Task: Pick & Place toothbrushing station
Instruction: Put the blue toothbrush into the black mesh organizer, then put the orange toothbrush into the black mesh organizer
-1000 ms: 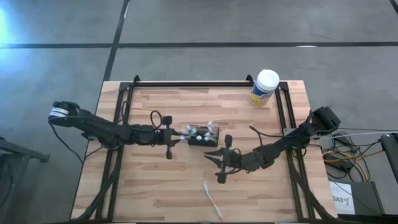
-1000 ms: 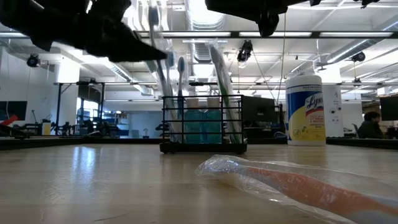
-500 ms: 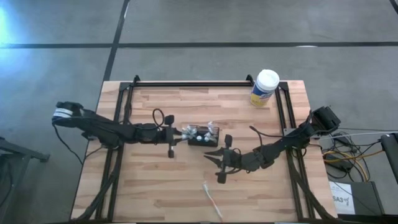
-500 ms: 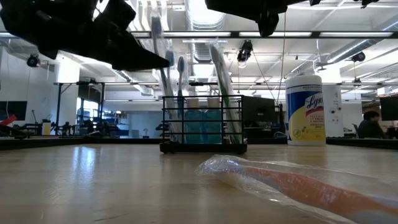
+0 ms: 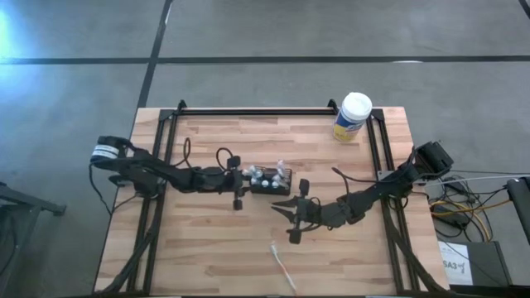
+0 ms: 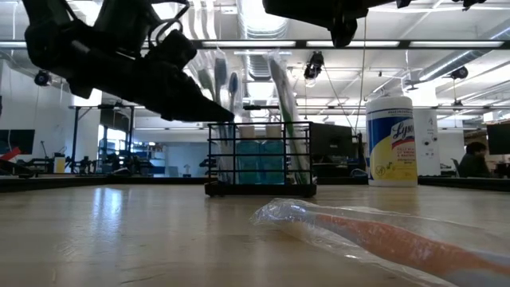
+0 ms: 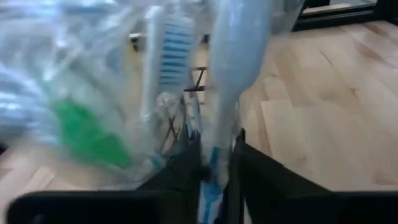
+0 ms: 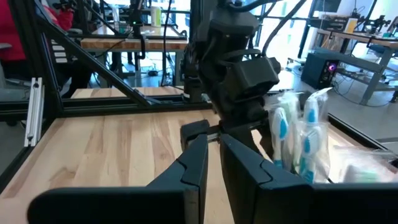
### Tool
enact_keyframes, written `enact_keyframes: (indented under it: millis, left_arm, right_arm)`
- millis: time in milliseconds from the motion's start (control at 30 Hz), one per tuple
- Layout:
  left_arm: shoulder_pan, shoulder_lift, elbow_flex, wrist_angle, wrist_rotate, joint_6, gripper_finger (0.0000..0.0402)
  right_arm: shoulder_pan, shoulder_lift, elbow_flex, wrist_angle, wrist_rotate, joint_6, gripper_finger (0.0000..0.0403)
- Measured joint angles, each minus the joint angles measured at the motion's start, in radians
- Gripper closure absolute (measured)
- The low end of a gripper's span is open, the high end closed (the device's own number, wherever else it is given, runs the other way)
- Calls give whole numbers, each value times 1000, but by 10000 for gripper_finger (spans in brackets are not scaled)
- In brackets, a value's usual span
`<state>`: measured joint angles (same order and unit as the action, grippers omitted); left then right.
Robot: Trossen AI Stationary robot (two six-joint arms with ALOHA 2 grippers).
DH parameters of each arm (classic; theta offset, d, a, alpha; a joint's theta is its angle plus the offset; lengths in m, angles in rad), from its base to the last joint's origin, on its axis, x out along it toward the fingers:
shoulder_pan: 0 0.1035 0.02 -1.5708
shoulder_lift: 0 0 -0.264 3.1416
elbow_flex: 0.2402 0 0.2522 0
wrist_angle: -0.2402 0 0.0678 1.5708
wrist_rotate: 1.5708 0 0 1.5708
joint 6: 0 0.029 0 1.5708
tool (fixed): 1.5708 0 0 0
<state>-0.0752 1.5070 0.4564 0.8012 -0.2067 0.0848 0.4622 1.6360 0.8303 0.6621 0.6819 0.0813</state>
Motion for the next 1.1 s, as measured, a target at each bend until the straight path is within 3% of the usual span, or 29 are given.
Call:
enact_keyframes:
  millis: [300,533,767,967,1100]
  left_arm:
    - [0,-88,41,-156,96,-6,167]
    - [0,-201,48,-222,111,19,100]
    - [-16,-374,72,-282,187,21,84]
    - [-46,-623,180,-676,365,-25,87]
    - [-92,-797,174,-806,377,-70,104]
  right_arm:
    - [0,0,-2,0,0,3,360]
    - [0,0,-2,0,0,5,360]
    - [0,0,-2,-1,0,5,360]
    - [0,0,-2,-8,-1,5,360]
    - [0,0,-2,-20,-1,5,360]
